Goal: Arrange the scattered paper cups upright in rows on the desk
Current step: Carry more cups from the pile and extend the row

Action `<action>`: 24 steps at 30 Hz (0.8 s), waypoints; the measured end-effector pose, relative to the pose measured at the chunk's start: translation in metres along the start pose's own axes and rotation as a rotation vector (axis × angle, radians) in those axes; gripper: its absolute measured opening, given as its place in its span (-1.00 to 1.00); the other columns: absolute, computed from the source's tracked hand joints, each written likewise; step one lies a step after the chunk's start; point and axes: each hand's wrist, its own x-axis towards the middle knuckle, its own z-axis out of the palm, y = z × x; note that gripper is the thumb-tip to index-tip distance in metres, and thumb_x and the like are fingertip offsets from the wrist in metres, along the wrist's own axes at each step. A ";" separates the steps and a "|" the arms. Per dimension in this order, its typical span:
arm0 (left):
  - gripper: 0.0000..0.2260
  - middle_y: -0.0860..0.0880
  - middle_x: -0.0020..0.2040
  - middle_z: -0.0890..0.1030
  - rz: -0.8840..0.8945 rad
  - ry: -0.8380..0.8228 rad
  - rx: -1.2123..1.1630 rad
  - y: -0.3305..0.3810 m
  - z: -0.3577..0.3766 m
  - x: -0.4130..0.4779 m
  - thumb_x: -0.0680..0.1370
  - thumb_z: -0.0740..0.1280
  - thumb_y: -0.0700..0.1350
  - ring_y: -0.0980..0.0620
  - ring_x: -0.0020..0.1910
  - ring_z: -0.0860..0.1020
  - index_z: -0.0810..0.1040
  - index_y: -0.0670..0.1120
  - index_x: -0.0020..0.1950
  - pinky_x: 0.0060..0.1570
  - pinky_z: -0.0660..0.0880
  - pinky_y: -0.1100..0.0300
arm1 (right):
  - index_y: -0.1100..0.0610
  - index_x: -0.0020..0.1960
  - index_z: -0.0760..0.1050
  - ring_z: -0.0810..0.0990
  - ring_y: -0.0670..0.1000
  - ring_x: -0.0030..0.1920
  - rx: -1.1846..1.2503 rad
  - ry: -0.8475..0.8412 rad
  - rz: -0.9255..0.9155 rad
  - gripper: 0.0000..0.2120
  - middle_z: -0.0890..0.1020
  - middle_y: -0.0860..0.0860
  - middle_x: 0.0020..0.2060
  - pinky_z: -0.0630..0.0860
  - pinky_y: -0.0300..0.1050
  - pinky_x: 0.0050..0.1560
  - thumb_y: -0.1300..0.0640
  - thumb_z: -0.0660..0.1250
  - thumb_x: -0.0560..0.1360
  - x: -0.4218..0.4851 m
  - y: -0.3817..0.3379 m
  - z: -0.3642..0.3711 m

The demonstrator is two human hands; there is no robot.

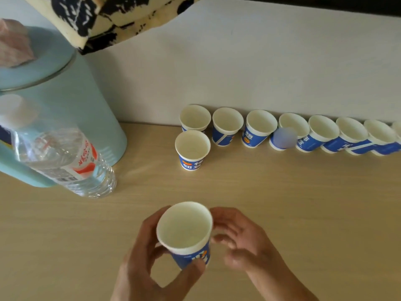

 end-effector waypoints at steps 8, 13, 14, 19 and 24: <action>-0.43 0.26 0.08 0.63 0.178 -0.091 0.255 0.018 0.028 0.018 0.23 0.48 0.18 0.30 0.01 0.63 0.48 0.24 0.23 -0.13 0.51 0.51 | -0.15 0.32 0.52 0.60 0.06 0.29 -0.196 0.042 -0.059 -0.35 0.64 -0.01 0.23 0.48 -0.15 0.25 0.22 0.58 0.31 -0.011 -0.020 -0.008; -0.40 0.20 0.18 0.60 0.137 -0.086 0.233 0.012 0.025 0.014 0.21 0.49 0.14 0.23 0.13 0.63 0.49 0.27 0.25 -0.10 0.57 0.39 | -0.16 0.21 0.58 0.65 0.02 0.16 -0.220 0.237 -0.093 -0.44 0.69 0.00 0.12 0.53 -0.18 0.17 0.15 0.60 0.27 0.008 -0.028 -0.019; -0.41 0.19 0.17 0.61 0.129 -0.082 0.211 0.010 0.022 0.011 0.21 0.49 0.15 0.22 0.12 0.63 0.50 0.28 0.24 -0.11 0.57 0.40 | -0.19 0.20 0.57 0.66 0.01 0.14 -0.236 0.301 -0.102 -0.45 0.69 -0.02 0.12 0.55 -0.12 0.17 0.11 0.59 0.26 0.016 -0.029 -0.023; -0.50 0.22 -0.04 0.69 -0.019 -0.066 0.123 -0.001 0.016 -0.004 0.12 0.50 0.22 0.24 0.02 0.66 0.58 0.40 0.06 -0.17 0.56 0.41 | -0.08 0.20 0.52 0.67 0.03 0.10 -0.290 0.479 -0.131 -0.48 0.68 -0.07 0.09 0.60 0.16 0.19 0.05 0.59 0.28 0.058 -0.025 -0.040; -0.45 0.19 -0.13 0.71 -0.096 -0.046 0.055 -0.008 0.012 -0.015 0.05 0.51 0.51 0.21 -0.03 0.68 0.63 0.38 -0.02 -0.18 0.57 0.39 | -0.07 0.27 0.48 0.64 -0.03 0.11 -0.390 0.526 -0.164 -0.42 0.66 -0.12 0.12 0.59 0.05 0.17 0.07 0.58 0.30 0.087 -0.019 -0.048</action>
